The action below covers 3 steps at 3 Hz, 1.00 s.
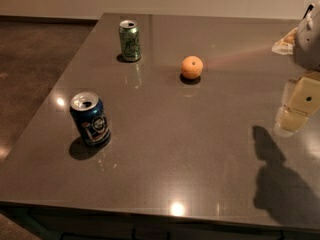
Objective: Move green can near orange
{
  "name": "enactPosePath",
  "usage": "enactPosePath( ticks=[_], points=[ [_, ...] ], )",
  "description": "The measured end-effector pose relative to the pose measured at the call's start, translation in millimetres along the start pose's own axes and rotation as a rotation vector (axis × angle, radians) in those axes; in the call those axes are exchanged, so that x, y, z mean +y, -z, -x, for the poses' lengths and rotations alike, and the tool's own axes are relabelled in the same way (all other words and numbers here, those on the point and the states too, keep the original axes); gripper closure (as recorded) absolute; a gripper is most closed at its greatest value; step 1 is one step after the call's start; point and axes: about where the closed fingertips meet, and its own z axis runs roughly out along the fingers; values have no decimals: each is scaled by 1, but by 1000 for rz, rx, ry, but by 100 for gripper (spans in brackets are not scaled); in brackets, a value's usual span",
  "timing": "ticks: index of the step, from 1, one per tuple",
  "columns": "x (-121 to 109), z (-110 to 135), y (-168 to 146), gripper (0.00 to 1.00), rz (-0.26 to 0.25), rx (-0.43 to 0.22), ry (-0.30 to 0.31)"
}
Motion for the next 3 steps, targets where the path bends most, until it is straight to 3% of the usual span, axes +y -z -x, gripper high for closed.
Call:
enactPosePath(
  ticks=[2,3],
  points=[
    [-10,12,-3,0,6,-38,-14],
    [-40,42,-18,0,0,-119,-42]
  ],
)
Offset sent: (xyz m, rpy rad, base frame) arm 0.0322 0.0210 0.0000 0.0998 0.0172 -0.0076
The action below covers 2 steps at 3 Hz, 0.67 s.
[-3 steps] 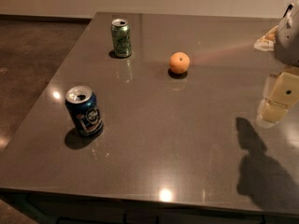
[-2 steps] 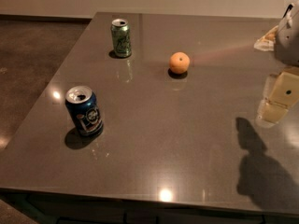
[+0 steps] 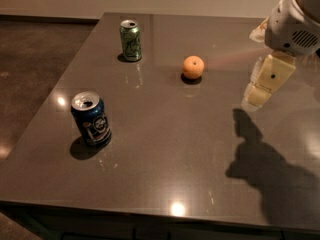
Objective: Move green can near orange
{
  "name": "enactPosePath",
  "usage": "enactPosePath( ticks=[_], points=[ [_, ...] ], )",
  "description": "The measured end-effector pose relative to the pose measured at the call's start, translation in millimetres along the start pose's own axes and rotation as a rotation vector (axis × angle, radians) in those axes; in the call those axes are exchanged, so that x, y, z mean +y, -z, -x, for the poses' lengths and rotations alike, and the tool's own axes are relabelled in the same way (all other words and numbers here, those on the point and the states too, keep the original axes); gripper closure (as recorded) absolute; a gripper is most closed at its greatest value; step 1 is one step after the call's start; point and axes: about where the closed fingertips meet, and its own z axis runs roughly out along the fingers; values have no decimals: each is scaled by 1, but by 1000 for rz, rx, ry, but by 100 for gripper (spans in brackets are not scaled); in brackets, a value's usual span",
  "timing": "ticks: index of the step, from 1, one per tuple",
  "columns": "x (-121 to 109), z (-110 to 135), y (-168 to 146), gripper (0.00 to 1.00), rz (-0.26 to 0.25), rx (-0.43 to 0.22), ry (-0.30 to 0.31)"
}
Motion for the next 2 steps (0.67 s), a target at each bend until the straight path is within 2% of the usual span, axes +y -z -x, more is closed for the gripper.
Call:
enactPosePath(
  ticks=[2],
  points=[
    [-68,51,-43,0,-60,-89,-129]
  ],
)
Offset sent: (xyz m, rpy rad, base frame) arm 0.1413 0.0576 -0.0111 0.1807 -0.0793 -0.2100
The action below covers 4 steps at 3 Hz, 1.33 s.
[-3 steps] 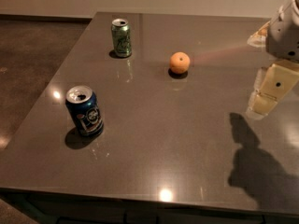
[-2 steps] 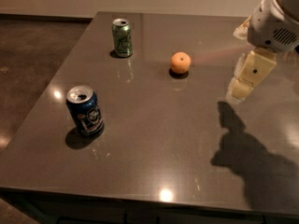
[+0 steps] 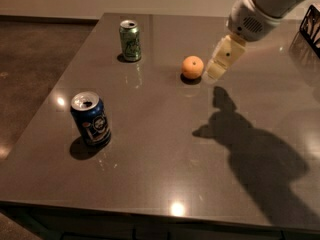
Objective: Move green can near orange
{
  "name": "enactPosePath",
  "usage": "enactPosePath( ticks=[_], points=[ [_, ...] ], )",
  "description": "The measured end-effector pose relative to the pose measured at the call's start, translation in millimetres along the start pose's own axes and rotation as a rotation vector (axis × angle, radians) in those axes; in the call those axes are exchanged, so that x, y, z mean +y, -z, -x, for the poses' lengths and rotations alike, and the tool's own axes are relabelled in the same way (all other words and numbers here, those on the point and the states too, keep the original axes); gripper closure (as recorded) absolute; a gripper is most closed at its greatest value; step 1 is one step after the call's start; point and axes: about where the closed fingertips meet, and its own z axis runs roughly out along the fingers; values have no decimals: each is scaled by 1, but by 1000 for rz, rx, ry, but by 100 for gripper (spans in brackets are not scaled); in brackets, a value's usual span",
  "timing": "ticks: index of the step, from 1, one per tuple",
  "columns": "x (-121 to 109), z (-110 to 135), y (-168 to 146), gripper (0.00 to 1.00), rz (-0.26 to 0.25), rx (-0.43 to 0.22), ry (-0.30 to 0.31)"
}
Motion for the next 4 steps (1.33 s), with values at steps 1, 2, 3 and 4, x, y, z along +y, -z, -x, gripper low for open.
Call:
enactPosePath(
  ticks=[1,2,3,4],
  points=[
    [-23,26,-28,0,-19,-48,-89],
    [-41,53,-58,0,-34,-87,-169],
    [-55,78,-84,0,-56,-120,-216],
    [-72,102,-106,0,-80,-151,-254]
  ],
)
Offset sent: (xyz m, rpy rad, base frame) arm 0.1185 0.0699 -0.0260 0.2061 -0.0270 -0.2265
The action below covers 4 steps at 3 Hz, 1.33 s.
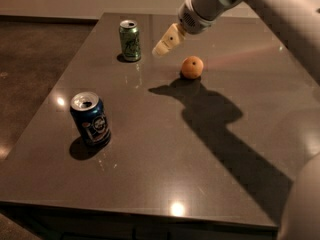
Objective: Move green can near orange
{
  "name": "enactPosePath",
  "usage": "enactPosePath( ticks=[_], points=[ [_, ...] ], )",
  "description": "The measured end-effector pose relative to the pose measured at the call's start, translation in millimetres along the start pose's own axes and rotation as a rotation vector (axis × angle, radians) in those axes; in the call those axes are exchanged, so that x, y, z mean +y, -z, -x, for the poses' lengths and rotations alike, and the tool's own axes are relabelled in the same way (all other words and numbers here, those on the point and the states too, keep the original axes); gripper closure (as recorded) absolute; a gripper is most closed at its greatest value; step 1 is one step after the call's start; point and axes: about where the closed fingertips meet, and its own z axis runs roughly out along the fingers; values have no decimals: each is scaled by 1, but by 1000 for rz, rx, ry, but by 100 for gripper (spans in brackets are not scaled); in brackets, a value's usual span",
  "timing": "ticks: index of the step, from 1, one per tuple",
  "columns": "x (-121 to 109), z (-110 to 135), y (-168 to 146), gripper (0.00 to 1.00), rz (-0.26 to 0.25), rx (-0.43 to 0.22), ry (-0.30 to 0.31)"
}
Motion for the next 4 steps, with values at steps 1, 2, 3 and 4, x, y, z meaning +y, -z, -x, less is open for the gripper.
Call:
enactPosePath(
  ticks=[1,2,3,4],
  points=[
    [4,27,-24,0,20,-39,-17],
    [19,59,-44,0,57,-78,-8],
    [39,94,-74,0,98,-89,13],
    [50,118,-93,0,111,-90,31]
  ],
)
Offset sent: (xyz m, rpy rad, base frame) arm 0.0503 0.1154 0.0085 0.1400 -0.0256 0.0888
